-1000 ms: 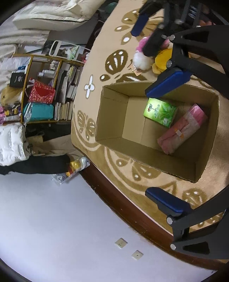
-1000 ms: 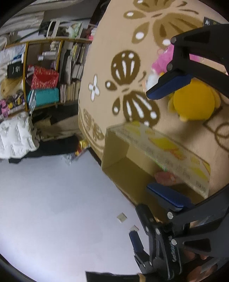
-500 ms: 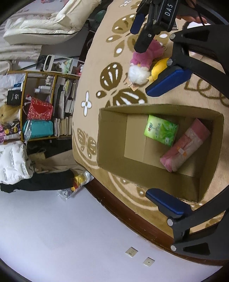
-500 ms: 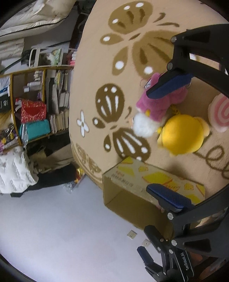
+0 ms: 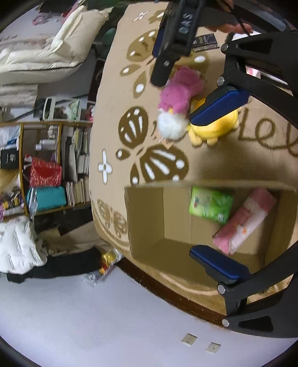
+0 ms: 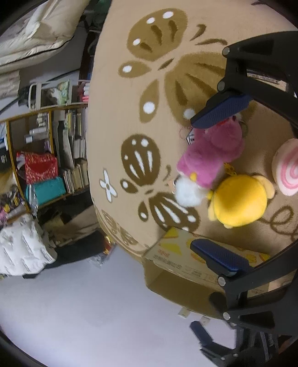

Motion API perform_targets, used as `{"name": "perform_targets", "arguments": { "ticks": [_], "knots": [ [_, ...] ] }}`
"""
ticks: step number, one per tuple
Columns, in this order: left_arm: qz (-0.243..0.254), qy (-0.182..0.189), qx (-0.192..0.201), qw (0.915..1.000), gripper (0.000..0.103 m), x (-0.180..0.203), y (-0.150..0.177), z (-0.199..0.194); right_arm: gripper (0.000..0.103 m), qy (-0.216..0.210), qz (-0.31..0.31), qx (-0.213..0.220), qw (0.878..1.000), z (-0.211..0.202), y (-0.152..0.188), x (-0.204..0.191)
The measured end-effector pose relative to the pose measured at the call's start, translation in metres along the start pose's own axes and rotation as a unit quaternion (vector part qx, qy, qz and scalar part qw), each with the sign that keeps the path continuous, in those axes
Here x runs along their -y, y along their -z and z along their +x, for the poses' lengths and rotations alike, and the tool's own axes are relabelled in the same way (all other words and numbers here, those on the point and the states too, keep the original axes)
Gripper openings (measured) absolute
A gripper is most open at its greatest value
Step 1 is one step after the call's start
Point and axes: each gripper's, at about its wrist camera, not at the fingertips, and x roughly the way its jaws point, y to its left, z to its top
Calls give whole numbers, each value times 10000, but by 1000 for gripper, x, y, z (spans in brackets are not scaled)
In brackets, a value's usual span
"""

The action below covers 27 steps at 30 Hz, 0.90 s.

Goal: Organize soft objects
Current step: 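Move both tools back over the yellow and pink plush toys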

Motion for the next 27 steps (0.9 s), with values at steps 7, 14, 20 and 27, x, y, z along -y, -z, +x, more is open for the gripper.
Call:
{"name": "perform_targets", "arguments": {
  "ticks": [7,14,20,27],
  "knots": [
    [244,403,11,9989,102,28,3,3,101,-61,220,-142,9996,8,-2,14],
    [444,465,-145,9978,102,45,9,16,101,-97,420,-387,9983,20,3,23],
    [507,520,-313,9969,102,52,10,29,101,-32,497,-387,9980,28,2,26],
    [579,635,-511,9950,102,64,13,47,101,-48,500,-653,9966,40,6,30]
  ]
}}
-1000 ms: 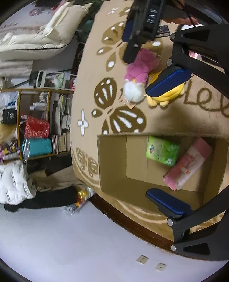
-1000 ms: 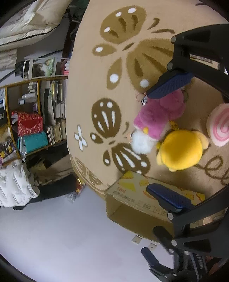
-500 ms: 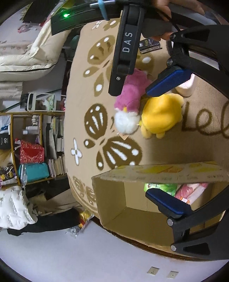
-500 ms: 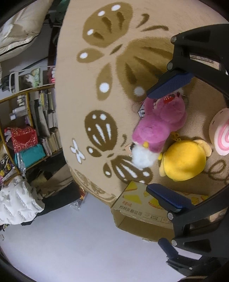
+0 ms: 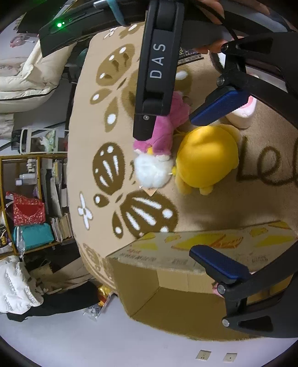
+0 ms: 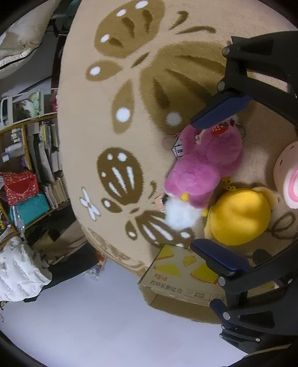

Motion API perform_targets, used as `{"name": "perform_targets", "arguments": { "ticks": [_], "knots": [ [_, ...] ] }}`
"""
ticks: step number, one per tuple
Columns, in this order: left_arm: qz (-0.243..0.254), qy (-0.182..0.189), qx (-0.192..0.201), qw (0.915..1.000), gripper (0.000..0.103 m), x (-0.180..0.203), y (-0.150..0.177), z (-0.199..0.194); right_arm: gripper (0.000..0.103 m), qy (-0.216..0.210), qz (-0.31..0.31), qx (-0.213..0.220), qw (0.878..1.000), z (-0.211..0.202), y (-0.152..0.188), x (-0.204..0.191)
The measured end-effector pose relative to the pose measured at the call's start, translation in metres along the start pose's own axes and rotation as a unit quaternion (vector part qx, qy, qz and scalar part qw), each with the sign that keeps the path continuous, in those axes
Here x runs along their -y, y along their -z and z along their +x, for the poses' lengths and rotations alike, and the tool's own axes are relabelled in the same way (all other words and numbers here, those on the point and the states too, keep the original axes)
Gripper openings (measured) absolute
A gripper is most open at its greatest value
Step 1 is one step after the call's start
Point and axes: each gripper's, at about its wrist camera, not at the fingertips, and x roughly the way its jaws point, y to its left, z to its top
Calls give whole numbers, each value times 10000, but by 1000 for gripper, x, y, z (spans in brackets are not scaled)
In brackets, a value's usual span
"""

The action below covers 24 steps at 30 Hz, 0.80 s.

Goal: Organize soft objects
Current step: 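Move both tools back over the yellow and pink plush toys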

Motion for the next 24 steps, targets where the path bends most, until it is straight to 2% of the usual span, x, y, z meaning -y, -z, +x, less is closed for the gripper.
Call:
{"name": "perform_targets", "arguments": {
  "ticks": [4,10,17,24],
  "knots": [
    [24,87,-101,9999,102,6,-2,9,101,-75,35,-171,9998,8,-1,1],
    [116,45,-268,9996,102,11,2,24,101,115,-20,-239,9996,17,1,6],
    [485,-232,-248,9982,102,23,5,34,97,119,182,-312,9993,22,3,17],
    [423,-200,-215,9987,102,25,0,36,96,123,207,-409,9989,25,5,19]
  ]
}}
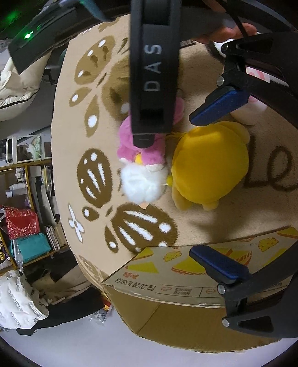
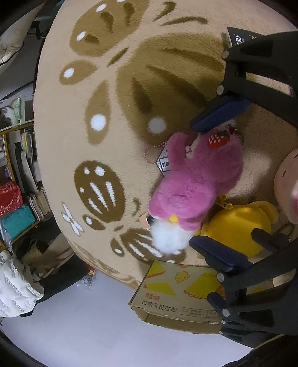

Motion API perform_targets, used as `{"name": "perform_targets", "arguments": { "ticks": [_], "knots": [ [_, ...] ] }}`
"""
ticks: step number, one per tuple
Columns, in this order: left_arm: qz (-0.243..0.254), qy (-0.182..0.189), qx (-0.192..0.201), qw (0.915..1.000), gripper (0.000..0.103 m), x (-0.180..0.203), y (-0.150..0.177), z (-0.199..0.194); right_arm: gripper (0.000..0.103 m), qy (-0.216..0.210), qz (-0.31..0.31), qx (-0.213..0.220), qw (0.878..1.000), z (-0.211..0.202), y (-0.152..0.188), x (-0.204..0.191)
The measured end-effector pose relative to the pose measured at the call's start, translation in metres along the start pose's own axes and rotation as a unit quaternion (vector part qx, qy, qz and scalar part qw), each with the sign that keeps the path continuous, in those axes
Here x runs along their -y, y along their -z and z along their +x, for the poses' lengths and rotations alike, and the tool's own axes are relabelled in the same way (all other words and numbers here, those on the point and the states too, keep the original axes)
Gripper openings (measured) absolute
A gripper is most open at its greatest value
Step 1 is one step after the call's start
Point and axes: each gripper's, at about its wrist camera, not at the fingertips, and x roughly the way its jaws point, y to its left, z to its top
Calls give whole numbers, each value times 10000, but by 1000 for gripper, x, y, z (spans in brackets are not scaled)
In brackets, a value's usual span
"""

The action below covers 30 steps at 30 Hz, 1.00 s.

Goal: Organize soft objects
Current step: 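Move both tools back over the yellow and pink plush toys, then grasp the pink plush bear with the right gripper while the left gripper grasps the yellow plush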

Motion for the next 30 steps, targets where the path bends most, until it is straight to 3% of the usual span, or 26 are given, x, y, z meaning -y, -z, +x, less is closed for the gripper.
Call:
{"name": "perform_targets", "arguments": {
  "ticks": [5,7,9,19,23,30],
  "knots": [
    [38,113,62,9999,102,3,-2,-4,96,-30,78,-17,10000,1,1,4],
    [117,144,48,9998,102,7,-3,-3,88,-18,56,-25,10000,1,2,4],
    [182,136,-40,9997,102,12,-2,0,87,53,-54,-43,10000,1,2,2],
    [-8,14,-461,9989,102,12,6,27,86,101,-152,-198,9996,6,2,3],
    [-333,243,-609,9973,102,2,6,35,86,114,-132,-250,9995,11,4,5],
    [-275,184,-688,9971,103,7,10,45,85,124,-178,-257,9994,15,3,6]
  ]
}}
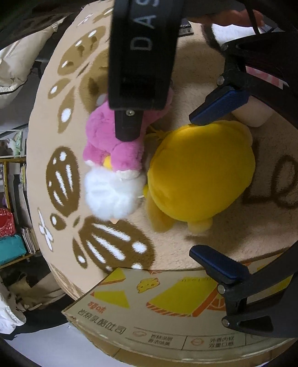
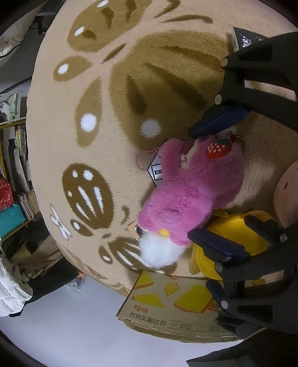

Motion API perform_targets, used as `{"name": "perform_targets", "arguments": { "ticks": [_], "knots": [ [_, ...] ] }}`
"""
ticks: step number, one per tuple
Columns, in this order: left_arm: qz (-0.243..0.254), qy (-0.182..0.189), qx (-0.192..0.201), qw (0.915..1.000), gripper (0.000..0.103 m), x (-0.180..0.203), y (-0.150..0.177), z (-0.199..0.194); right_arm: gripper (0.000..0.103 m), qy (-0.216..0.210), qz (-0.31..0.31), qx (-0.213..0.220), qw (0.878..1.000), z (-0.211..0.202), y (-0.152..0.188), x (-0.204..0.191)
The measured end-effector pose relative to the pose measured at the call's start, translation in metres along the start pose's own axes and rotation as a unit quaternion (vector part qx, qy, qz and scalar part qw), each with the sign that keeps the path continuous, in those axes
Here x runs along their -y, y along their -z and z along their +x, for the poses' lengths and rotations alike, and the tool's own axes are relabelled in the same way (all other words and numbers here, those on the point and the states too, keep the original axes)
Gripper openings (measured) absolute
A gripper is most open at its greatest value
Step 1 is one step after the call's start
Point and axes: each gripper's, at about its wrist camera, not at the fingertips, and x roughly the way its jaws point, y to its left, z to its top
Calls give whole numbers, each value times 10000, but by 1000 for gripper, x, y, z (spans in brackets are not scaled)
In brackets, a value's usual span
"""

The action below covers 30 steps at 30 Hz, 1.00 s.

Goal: Organize soft objects
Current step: 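Grasp the pink plush bear with the right gripper while the left gripper grasps the yellow plush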

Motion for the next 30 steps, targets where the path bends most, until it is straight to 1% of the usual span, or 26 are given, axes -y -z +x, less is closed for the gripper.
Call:
{"name": "perform_targets", "arguments": {
  "ticks": [3,4,6,8,10,12,14,16,18,19,20,21,23,24,26,27,28,30],
  "knots": [
    [-116,65,-15,9999,103,-3,0,2,85,-11,4,-16,10000,3,0,0],
    [-144,99,-9,9998,102,-4,0,1,85,-2,-9,-11,10000,4,0,0],
    [-176,156,31,9997,94,-5,1,0,85,19,-69,6,10000,6,-1,-1],
    [-261,302,52,9992,78,-8,1,-2,85,66,-159,43,9998,7,-2,-3],
    [-338,465,14,9983,67,-10,1,-3,85,120,-239,94,9996,8,-3,-4],
    [-404,526,18,9978,62,-12,2,-4,85,177,-352,123,9991,9,-4,-7],
    [-414,576,54,9975,54,-13,2,-6,84,215,-412,118,9989,10,-4,-7],
    [-387,521,160,9978,50,-13,1,-10,77,237,-344,118,9991,8,-4,-5],
    [-275,375,252,9986,47,-13,0,-14,73,218,-288,81,9993,6,-3,-3],
    [-297,405,236,9985,46,-14,-1,-14,71,192,-258,81,9994,4,-2,-1],
    [-393,530,168,9977,46,-18,0,-12,70,148,-200,78,9997,2,-1,1],
    [-539,628,109,9965,46,-23,0,-10,67,109,-158,71,9998,1,1,2],
    [-682,709,77,9951,45,-27,0,-8,65,93,-94,68,9999,-2,5,2],
    [-711,712,86,9949,45,-29,0,-9,63,101,-82,77,9999,-3,6,2],
    [-670,598,145,9959,45,-28,0,-11,61,128,-87,121,9998,-5,10,1],
    [-630,561,177,9963,45,-27,-1,-12,57,96,-69,128,9998,-5,12,1],
    [-603,561,198,9964,45,-27,-1,-14,49,72,-38,137,9999,-6,12,2],
    [-646,666,152,9956,45,-27,-2,-13,47,-22,80,150,9999,-8,14,4]
  ]
}}
